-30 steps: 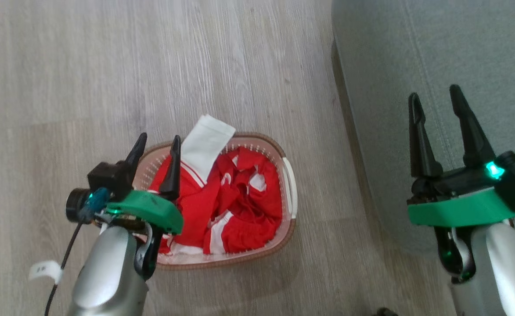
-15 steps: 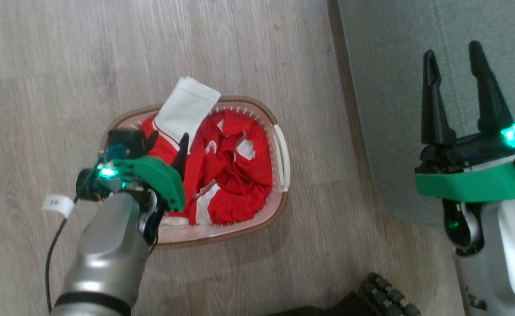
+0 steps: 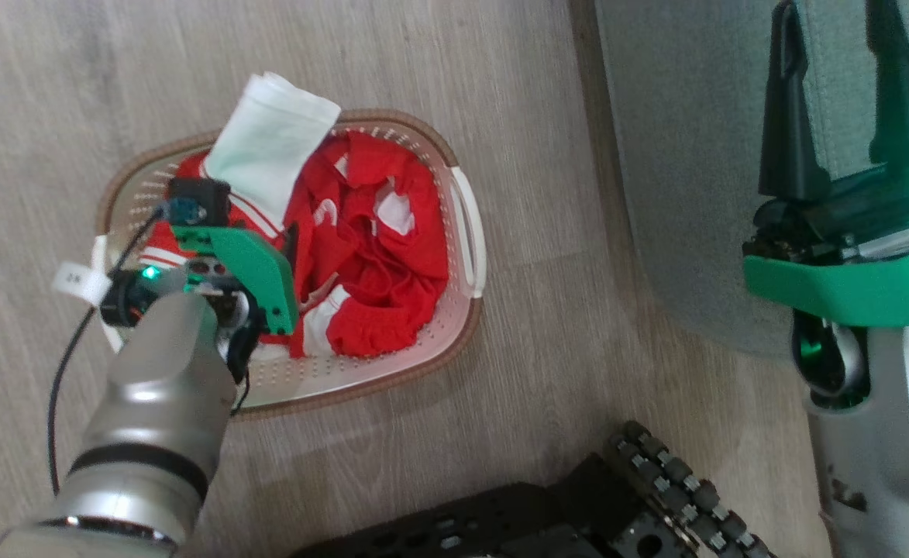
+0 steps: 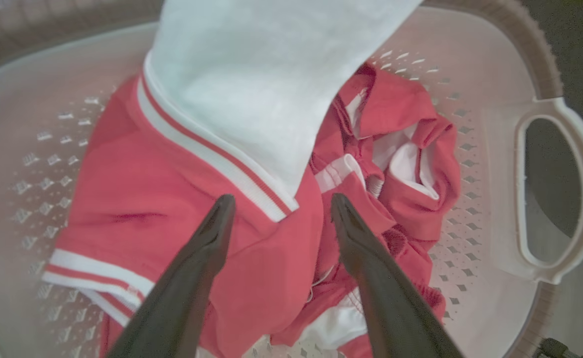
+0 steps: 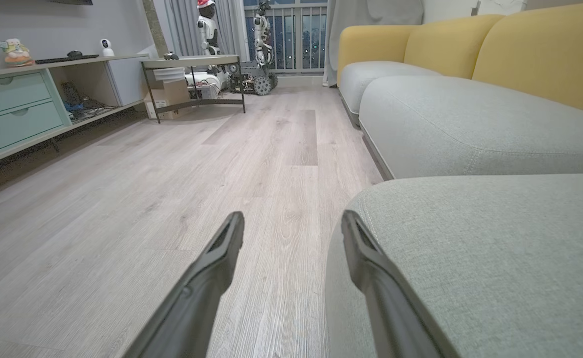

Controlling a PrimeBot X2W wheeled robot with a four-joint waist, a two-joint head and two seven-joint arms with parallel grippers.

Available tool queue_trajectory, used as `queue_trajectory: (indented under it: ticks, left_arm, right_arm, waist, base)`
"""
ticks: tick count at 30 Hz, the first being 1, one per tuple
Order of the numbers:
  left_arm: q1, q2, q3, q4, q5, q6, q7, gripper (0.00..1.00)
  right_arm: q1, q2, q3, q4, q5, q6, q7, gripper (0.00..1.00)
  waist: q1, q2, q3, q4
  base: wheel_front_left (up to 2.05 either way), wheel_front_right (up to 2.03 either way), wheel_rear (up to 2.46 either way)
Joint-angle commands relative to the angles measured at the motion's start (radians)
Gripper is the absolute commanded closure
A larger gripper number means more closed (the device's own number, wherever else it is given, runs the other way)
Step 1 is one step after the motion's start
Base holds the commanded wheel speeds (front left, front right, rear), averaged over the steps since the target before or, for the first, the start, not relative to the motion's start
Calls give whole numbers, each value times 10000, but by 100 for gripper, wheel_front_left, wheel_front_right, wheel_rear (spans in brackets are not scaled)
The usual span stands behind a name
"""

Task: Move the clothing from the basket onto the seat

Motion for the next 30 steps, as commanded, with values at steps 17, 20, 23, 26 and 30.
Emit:
queue_trajectory:
  ticks: [17,20,23,26,30]
  left_arm:
    - [-1401,783,100,1088,-183,595,1183,0]
    - [-1389,759,-13,1165,-156,595,1520,0]
    - [-1402,713,-65,1199,-180,618,1605,0]
    - [-1401,711,-134,1221,-187,560,1564,51]
    - [-1381,728,-234,1245,-221,406,1413,100]
  right_arm:
    - [-584,352,339,-1083,-17,-2,-65,0]
    - [-566,383,369,-1106,-24,-2,-65,0]
    - [-585,405,364,-1103,-15,-2,-65,0]
    - [-609,419,365,-1068,-10,-2,-65,0]
    - [-662,430,408,-969,-28,-2,-65,0]
  waist:
    - [-1,0,1639,-849]
    - [-1,0,1707,-895]
    - [-1,0,1737,-907]
    - [-1,0,1723,-897]
    - [-1,0,1616,-850]
  base:
    - [0,0,0]
    - [0,0,0]
    - [0,0,0]
    - [0,0,0]
    - [0,0,0]
